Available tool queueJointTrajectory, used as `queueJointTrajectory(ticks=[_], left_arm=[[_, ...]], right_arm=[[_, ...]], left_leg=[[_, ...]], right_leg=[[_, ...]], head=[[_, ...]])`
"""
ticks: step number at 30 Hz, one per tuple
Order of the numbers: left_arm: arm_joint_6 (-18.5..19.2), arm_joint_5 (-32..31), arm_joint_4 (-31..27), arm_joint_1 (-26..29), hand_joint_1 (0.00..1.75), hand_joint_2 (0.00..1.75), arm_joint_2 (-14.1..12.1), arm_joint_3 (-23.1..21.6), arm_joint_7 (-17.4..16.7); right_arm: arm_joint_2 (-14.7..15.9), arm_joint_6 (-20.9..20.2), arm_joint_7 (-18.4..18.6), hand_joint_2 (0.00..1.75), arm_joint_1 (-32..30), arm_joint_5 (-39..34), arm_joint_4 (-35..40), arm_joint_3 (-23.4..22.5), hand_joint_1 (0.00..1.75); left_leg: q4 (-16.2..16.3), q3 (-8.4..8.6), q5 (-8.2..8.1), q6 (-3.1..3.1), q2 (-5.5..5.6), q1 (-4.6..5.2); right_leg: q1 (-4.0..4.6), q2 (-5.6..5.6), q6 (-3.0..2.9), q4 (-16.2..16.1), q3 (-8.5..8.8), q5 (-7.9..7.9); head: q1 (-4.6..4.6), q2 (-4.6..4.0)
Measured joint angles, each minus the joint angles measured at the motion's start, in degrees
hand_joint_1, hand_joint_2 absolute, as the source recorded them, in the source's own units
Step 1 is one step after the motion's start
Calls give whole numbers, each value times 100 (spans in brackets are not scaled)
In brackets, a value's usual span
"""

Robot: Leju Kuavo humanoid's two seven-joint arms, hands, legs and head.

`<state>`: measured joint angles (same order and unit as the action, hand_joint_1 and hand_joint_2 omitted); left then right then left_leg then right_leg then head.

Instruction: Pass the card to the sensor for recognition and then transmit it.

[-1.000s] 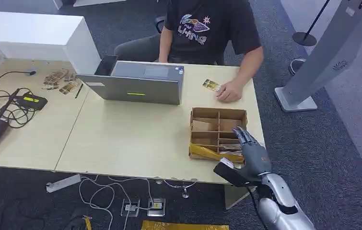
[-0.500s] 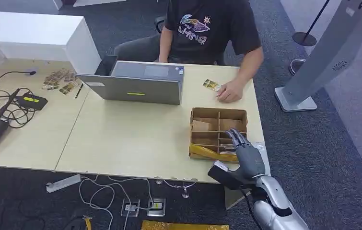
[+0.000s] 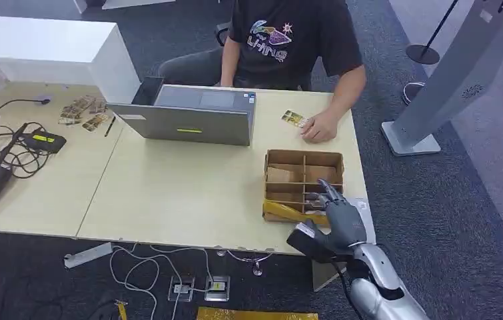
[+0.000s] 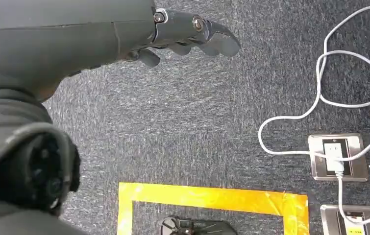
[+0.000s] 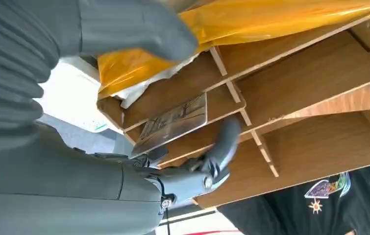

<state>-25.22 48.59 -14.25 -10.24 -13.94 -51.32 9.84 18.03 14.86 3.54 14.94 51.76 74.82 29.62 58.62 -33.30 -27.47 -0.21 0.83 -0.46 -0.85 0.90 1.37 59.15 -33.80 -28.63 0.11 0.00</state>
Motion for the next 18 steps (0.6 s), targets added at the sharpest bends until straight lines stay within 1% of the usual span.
queueJointTrajectory(ticks=[1, 2, 8, 18], left_arm=[[0, 0, 0, 0, 0, 0, 0, 0, -4], [0, 0, 0, 0, 0, 0, 0, 0, -15], [-2, 0, 0, 4, 0, 0, 0, 2, -54], [2, 0, 0, 10, 0, 0, 0, 4, -85]], right_arm=[[0, -6, 4, 175, 5, -15, 0, 11, 19], [0, -6, 2, 175, 6, -32, 0, 15, 0], [89, 63, -358, 175, 190, -210, -92, -80, 0], [118, 461, -413, 175, 276, -184, -234, -282, 0]], left_leg=[[0, 0, 0, 0, 0, 0], [0, 0, 0, 0, 0, 0], [0, 0, 0, 0, -1, 0], [0, 0, 0, 0, -1, 0]], right_leg=[[0, 0, 0, 0, 0, 0], [0, 0, 0, 0, 0, 0], [0, 0, 0, -1, 0, 0], [0, -1, 0, 0, -1, 0]], head=[[0, 0], [0, 0], [0, 0], [0, 0]])
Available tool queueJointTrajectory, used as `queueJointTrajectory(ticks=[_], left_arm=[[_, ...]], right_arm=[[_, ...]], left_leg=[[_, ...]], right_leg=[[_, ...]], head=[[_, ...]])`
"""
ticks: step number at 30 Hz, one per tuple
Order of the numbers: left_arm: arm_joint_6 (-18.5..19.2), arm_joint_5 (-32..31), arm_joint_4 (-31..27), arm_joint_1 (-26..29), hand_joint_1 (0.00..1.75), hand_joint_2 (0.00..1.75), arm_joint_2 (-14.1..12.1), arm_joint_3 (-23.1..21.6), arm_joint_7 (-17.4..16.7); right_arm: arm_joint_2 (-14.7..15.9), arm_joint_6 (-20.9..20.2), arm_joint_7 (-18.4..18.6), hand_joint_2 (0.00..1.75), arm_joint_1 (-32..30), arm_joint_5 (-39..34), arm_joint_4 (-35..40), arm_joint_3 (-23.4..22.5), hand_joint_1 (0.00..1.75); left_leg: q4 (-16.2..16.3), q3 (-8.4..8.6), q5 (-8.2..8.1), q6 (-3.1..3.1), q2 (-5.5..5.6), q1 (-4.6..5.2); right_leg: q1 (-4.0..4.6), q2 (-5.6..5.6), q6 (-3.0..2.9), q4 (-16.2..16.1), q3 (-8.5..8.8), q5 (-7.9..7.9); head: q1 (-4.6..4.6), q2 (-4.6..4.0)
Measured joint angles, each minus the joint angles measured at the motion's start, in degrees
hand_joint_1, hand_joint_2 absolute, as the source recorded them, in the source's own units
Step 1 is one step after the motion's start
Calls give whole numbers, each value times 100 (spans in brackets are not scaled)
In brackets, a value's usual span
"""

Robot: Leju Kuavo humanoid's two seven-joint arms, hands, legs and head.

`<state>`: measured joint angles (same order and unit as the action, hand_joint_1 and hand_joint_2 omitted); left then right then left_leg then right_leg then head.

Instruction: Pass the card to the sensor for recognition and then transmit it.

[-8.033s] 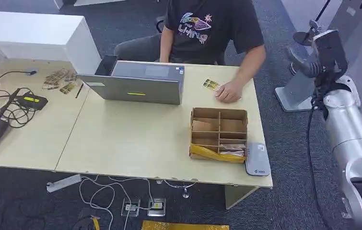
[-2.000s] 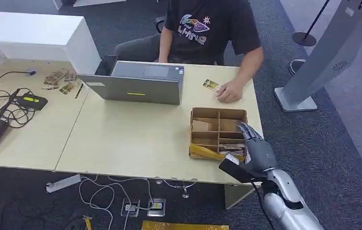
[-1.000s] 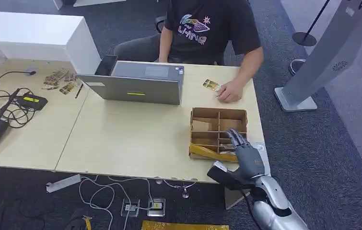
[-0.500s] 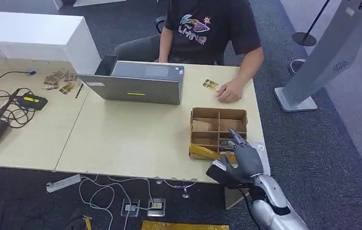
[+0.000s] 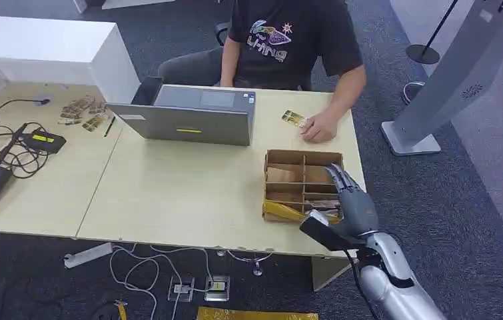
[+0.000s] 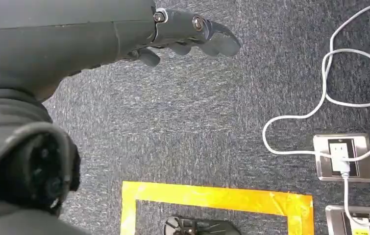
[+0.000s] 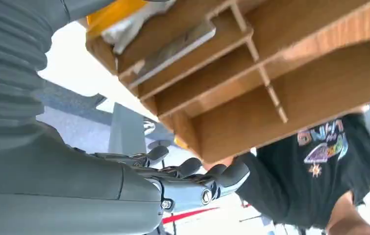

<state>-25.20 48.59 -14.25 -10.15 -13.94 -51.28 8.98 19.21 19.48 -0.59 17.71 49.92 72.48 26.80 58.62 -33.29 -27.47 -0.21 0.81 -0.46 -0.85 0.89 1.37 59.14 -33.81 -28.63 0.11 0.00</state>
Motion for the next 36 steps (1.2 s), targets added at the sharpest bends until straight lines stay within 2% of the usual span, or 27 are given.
queueJointTrajectory(ticks=[19, 28, 36], left_arm=[[-20, 0, 0, 4, 0, 0, 0, 2, 7], [-35, 0, 0, 3, 0, 0, 7, 7, 44], [-50, -44, 0, -3, 0, 0, 20, 7, 70]], right_arm=[[63, 24, 42, 175, -38, 22, -166, -262, 0], [59, -239, 35, 175, -96, 24, -166, -238, 0], [-90, -306, 319, 175, -279, 173, -31, -11, 0]], left_leg=[[0, 0, 0, 0, 0, 0], [0, 0, 0, 0, 0, 0], [0, 0, 0, 1, -1, -1]], right_leg=[[0, 0, 0, 0, -1, 0], [0, 0, 0, 0, 0, 0], [1, -1, -1, 1, -1, -1]], head=[[0, 0], [0, 0], [-2, 0]])
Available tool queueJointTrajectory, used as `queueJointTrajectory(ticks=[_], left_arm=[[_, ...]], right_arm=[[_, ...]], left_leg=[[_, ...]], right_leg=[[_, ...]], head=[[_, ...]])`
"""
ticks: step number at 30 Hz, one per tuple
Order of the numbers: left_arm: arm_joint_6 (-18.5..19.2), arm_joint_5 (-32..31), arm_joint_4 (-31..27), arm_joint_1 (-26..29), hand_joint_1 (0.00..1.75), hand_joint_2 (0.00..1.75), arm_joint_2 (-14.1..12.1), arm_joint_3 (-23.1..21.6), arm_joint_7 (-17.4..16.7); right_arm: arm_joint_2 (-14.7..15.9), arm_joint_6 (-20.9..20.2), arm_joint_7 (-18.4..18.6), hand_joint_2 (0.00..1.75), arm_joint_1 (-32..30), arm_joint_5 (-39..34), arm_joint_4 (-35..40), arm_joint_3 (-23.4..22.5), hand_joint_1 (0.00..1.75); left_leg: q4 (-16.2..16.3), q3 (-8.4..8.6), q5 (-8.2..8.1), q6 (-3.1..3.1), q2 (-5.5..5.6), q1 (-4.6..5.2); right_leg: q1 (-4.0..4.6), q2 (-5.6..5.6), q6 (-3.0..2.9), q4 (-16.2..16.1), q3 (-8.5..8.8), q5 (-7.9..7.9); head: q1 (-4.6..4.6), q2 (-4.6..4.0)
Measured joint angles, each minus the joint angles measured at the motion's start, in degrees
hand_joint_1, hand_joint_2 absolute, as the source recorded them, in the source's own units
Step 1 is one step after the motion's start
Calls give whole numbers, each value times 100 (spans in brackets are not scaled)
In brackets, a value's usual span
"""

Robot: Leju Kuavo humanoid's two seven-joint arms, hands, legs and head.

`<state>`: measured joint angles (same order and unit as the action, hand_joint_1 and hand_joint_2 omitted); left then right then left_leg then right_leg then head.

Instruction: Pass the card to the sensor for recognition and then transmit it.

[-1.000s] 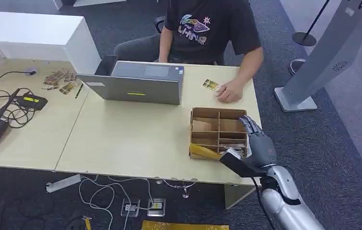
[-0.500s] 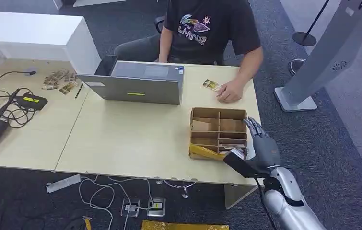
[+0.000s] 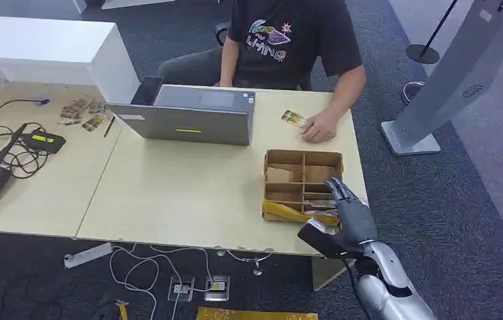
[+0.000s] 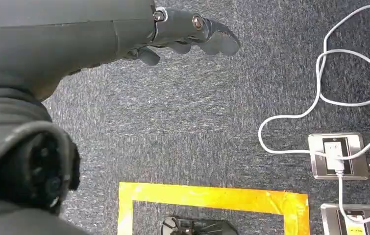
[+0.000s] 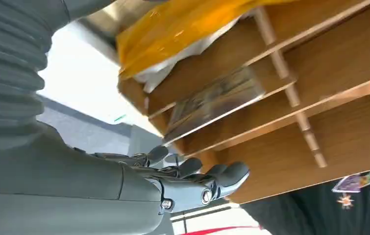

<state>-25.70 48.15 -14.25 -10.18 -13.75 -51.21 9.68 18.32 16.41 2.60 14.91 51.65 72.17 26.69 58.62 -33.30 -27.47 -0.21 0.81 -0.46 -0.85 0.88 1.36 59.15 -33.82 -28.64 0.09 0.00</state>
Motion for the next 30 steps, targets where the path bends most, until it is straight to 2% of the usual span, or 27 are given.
queueJointTrajectory(ticks=[21, 27, 30], left_arm=[[9, -2, 0, 4, 0, 0, 7, 0, 2], [13, -2, 0, 4, 0, 0, 7, 7, 2], [13, -35, 0, 5, 0, 0, 7, 31, 2]], right_arm=[[-53, -24, 22, 175, 6, -55, 31, 184, 0], [-55, 131, 90, 175, 7, -72, 31, 228, 0], [-16, 127, -74, 175, 78, -151, 15, 204, 0]], left_leg=[[0, 1, 0, 0, 0, 0], [0, 0, 0, 0, 0, 0], [0, 0, 0, 0, -1, 0]], right_leg=[[1, 0, -1, 0, 1, 0], [1, 1, -1, 0, 1, 0], [0, 0, -1, 0, 1, 0]], head=[[2, 0], [2, 0], [0, 0]])
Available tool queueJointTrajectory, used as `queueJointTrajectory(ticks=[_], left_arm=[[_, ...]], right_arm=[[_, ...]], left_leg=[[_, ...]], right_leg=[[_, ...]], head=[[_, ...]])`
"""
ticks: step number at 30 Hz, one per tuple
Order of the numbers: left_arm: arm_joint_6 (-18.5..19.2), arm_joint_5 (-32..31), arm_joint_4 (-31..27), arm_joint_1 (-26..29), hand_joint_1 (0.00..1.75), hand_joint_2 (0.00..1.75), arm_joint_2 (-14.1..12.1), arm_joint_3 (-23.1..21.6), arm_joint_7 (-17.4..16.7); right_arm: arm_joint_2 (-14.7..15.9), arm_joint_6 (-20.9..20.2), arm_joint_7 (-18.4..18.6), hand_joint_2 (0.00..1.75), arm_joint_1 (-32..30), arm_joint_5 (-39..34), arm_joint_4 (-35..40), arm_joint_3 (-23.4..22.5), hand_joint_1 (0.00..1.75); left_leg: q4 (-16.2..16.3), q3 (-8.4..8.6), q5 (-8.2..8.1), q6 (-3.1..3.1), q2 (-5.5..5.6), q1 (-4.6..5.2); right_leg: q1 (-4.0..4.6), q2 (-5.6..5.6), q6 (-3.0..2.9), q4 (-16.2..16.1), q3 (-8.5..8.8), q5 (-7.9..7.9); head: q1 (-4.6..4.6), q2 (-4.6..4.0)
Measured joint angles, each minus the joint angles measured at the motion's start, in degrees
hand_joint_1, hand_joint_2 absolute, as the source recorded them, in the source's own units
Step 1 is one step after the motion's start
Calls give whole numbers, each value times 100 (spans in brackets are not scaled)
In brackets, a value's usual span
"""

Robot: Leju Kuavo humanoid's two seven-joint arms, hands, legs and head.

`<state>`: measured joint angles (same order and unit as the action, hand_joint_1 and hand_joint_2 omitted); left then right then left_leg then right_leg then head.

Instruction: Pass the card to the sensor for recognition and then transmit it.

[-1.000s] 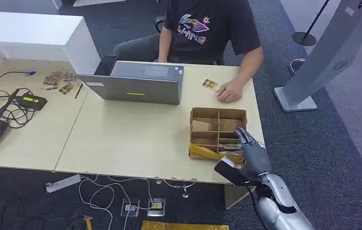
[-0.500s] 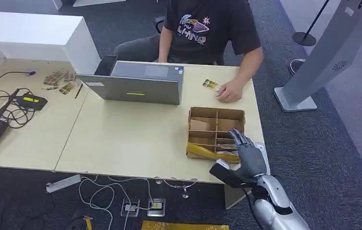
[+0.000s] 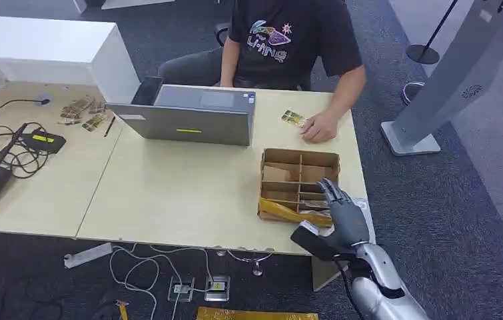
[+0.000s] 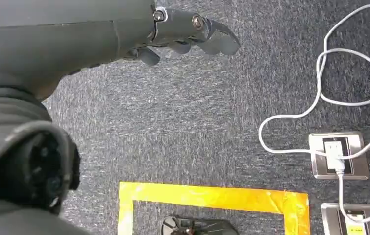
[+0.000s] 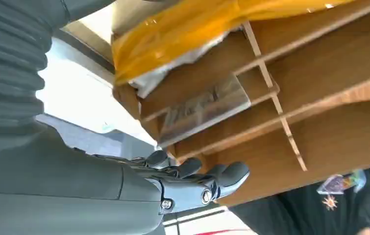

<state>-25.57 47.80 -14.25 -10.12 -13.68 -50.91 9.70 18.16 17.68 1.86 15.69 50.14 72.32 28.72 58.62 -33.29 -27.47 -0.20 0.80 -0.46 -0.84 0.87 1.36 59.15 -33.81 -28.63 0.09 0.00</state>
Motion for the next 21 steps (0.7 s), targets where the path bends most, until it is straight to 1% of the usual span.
queueJointTrajectory(ticks=[3, 8, 17, 18, 19, 20, 21], left_arm=[[0, -18, 0, 3, 0, 0, 0, 35, -2], [15, -28, 0, 5, 0, 0, -2, 74, 0], [26, -33, 0, 5, 0, 0, -2, 92, 0], [26, -33, 0, 4, 0, 0, -2, 92, 0], [28, -33, 0, 4, 0, 0, -2, 94, 0], [28, -33, 0, 5, 0, 0, -2, 96, 0], [31, -33, 0, 5, 0, 0, -2, 96, 0]], right_arm=[[77, 22, -153, 175, 127, -57, -50, -120, 0], [105, 155, -158, 175, 188, -55, -149, -293, 0], [103, 186, -158, 175, 203, -39, -243, -383, 0], [103, 184, -158, 175, 203, -37, -243, -385, 17], [103, 184, -158, 175, 204, -37, -247, -387, 42], [103, 175, -158, 175, 204, -37, -258, -387, 33], [103, 151, -155, 175, 204, -35, -271, -387, 3]], left_leg=[[0, 0, 0, 0, 0, 0], [0, 0, 0, 0, 0, 0], [0, 0, 0, 0, 0, 0], [0, 0, 0, 0, 0, 0], [0, 0, 0, 0, 0, 0], [0, 0, 0, 0, 0, 0], [0, 0, 0, 0, 0, 0]], right_leg=[[0, 1, 0, -1, 0, 0], [0, 1, 0, 0, 0, 0], [1, 1, 0, 0, 0, 0], [0, 1, 0, 0, 0, 0], [0, 1, 0, 0, 0, 0], [0, 1, 0, 0, 0, 0], [0, 1, 0, 0, 0, 0]], head=[[2, 0], [2, 0], [0, 0], [0, 0], [2, 0], [2, 0], [2, 0]])
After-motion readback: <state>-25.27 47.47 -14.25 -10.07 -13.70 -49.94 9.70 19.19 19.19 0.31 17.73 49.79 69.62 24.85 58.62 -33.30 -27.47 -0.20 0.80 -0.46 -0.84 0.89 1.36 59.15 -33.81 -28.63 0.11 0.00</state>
